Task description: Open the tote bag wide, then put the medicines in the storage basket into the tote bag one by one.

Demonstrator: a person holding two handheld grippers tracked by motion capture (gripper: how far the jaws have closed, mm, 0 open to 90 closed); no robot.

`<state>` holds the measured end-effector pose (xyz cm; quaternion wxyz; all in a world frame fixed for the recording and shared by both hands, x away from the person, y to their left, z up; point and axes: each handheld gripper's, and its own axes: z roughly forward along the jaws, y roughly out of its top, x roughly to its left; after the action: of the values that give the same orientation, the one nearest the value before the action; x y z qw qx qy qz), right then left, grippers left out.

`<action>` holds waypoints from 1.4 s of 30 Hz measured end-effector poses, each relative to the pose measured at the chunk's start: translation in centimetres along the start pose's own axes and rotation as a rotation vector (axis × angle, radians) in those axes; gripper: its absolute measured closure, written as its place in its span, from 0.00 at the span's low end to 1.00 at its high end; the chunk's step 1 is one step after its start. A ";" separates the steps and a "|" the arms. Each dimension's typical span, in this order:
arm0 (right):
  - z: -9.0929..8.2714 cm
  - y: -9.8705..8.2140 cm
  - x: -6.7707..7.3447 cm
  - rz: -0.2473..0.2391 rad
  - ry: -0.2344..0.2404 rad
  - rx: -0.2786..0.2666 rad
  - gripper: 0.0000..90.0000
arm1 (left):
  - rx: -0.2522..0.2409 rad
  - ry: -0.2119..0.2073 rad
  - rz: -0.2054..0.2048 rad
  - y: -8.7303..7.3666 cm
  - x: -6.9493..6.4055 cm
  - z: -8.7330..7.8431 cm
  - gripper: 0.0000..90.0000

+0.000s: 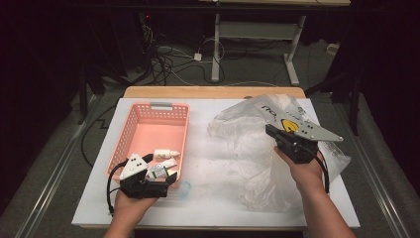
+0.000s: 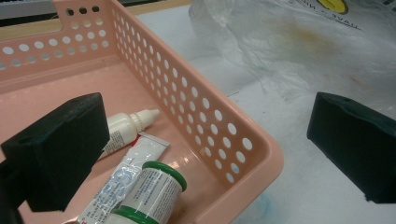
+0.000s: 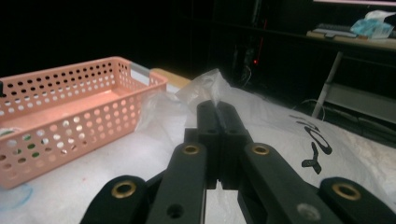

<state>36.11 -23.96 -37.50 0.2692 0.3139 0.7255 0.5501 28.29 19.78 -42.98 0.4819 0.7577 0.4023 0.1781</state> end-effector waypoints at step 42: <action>0.0 -0.6 -0.3 -0.011 0.017 0.023 1.00 | 0.362 -0.008 -0.121 4.6 6.4 2.5 0.38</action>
<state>36.23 -24.27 -38.03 0.2625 0.3085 0.7356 0.5429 35.88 22.35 -40.89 0.3492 0.8072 0.4706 0.0707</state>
